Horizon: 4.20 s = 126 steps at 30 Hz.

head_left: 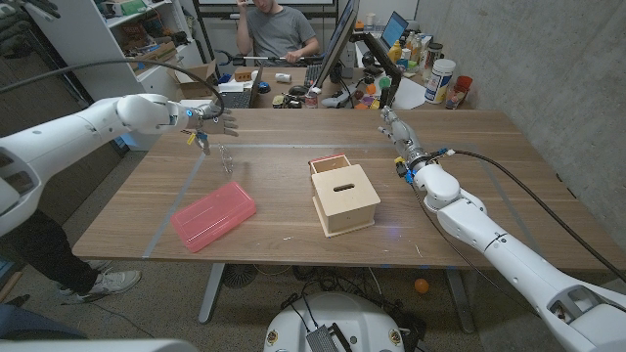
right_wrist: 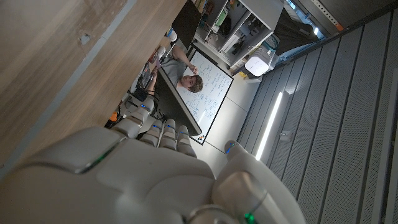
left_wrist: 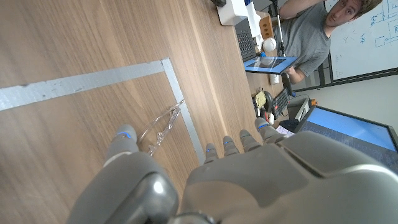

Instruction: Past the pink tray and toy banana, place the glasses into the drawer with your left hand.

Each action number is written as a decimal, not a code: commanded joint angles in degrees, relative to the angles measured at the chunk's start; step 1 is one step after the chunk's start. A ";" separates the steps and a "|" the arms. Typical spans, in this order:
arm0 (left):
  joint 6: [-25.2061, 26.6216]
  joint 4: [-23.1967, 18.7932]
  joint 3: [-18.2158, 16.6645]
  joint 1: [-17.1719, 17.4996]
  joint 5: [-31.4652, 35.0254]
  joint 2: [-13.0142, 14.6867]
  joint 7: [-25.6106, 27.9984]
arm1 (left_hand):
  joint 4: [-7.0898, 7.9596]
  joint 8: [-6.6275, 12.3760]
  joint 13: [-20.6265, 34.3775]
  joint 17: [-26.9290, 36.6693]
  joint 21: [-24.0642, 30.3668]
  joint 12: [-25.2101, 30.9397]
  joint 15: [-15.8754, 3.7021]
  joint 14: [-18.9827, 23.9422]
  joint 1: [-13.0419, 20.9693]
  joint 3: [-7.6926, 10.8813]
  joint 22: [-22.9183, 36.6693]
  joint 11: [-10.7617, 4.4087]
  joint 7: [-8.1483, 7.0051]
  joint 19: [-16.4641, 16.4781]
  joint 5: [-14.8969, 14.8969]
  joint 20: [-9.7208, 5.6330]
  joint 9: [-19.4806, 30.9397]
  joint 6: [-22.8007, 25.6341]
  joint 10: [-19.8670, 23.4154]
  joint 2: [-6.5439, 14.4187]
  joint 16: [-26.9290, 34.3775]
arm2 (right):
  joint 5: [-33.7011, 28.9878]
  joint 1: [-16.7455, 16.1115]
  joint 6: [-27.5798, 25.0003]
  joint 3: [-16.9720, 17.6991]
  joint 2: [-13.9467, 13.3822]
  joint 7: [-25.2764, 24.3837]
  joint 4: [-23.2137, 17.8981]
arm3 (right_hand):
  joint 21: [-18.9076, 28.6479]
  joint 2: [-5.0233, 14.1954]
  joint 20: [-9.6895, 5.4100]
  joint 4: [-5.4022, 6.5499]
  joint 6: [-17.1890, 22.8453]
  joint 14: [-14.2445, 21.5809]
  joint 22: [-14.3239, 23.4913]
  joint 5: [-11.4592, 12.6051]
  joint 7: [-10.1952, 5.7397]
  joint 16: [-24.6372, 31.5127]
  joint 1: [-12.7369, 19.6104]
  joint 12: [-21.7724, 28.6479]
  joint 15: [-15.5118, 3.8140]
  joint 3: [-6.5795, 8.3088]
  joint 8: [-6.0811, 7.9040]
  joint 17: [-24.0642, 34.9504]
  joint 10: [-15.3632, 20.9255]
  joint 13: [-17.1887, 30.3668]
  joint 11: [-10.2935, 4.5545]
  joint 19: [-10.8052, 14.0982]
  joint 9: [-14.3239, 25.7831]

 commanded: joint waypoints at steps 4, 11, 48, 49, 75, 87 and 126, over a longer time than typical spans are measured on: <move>3.27 2.16 2.76 0.11 2.45 -1.23 1.05 | 0.06 0.54 0.24 0.07 -0.22 0.37 -0.18 -5.33 1.28 -0.44 0.24 0.01 0.12 -1.66 0.54 0.56 0.27 -14.83 -8.62 0.15 0.43 | 0.30 -0.46 -0.19 0.04 -0.35 0.35 -0.40 | 0.11 1.26 -1.00 -0.15 0.26 0.29 0.21 0.31 0.24 0.32 0.46 -0.16 0.19 -0.11 0.38 0.11 0.28 0.25 0.16 0.54 0.34; 4.34 3.51 3.98 0.11 2.47 -2.25 1.73 | 0.04 0.64 0.24 0.07 -0.32 0.41 -0.08 -5.28 1.65 -0.59 0.26 0.19 0.28 -1.66 0.70 0.76 0.27 -14.57 -8.57 0.24 0.46 | 0.44 -0.22 -0.06 -0.13 -0.11 0.64 0.36 | 0.09 1.21 -0.94 -0.16 0.42 0.38 0.21 0.31 0.28 0.35 0.47 -0.10 0.14 -0.15 0.44 0.11 0.45 0.25 0.14 0.48 0.33; 5.74 5.00 6.86 1.62 -2.91 -3.57 7.90 | 0.36 1.71 0.11 -0.04 1.93 1.44 -0.13 -0.29 6.55 -2.43 0.09 0.71 0.74 8.95 2.82 2.65 0.19 -10.04 -4.36 1.79 1.49 | 0.40 0.49 0.32 -0.55 0.32 1.12 1.19 | 0.09 1.16 -0.90 -0.20 0.58 0.54 0.22 0.35 0.17 0.35 0.50 -0.07 0.23 -0.28 0.43 0.10 0.72 0.25 0.03 0.40 0.33; 5.52 4.94 6.82 1.70 -3.10 -3.56 7.92 | 0.36 1.68 0.11 -0.04 1.92 1.43 -0.11 -0.30 6.57 -2.45 0.09 0.75 0.79 8.97 2.83 2.69 0.19 -10.08 -4.35 1.78 1.47 | 0.44 0.48 0.33 -0.53 0.29 1.18 1.16 | 0.09 1.16 -0.90 -0.20 0.59 0.54 0.22 0.35 0.15 0.35 0.50 -0.08 0.23 -0.28 0.43 0.10 0.69 0.25 0.05 0.41 0.33; -1.90 9.90 6.96 -0.01 -11.44 -6.25 5.33 | -0.29 1.76 0.28 0.48 11.76 4.14 -9.29 34.88 31.73 -3.90 -0.18 -0.37 2.87 52.44 5.31 -5.77 0.08 2.12 16.04 10.10 3.50 | 0.65 0.12 0.66 0.29 0.14 0.32 1.42 | 0.11 1.18 -0.90 -0.23 0.81 1.25 0.21 0.39 -0.03 0.54 0.56 0.00 0.22 -0.33 0.48 0.08 1.03 0.25 -0.05 0.43 0.34; -0.28 7.98 5.79 1.45 -13.37 -4.96 7.49 | 1.44 6.56 1.65 1.09 22.11 12.28 -13.35 74.99 45.05 -2.60 0.29 -2.83 4.82 71.46 -0.09 -11.56 0.48 26.40 51.47 15.57 7.13 | 0.39 0.39 1.05 0.22 0.23 0.34 1.67 | 0.12 1.19 -0.92 -0.40 1.12 1.70 0.21 0.44 -0.31 0.60 0.79 0.04 0.26 -0.26 0.55 0.03 1.28 0.25 -0.15 0.47 0.33; 4.95 -3.63 -5.69 10.37 -18.46 0.54 5.96 | 1.04 19.89 11.60 8.92 32.03 20.91 -12.68 90.20 50.29 1.27 1.13 -2.95 13.31 75.59 -6.85 -12.25 5.00 61.97 73.84 18.41 15.14 | 0.42 0.53 2.22 0.11 0.28 1.47 1.85 | 0.09 1.15 -1.02 -0.87 1.37 2.22 0.19 0.51 -0.63 0.48 1.44 -0.04 0.18 -0.09 0.50 -0.04 1.47 0.25 -0.29 0.44 0.33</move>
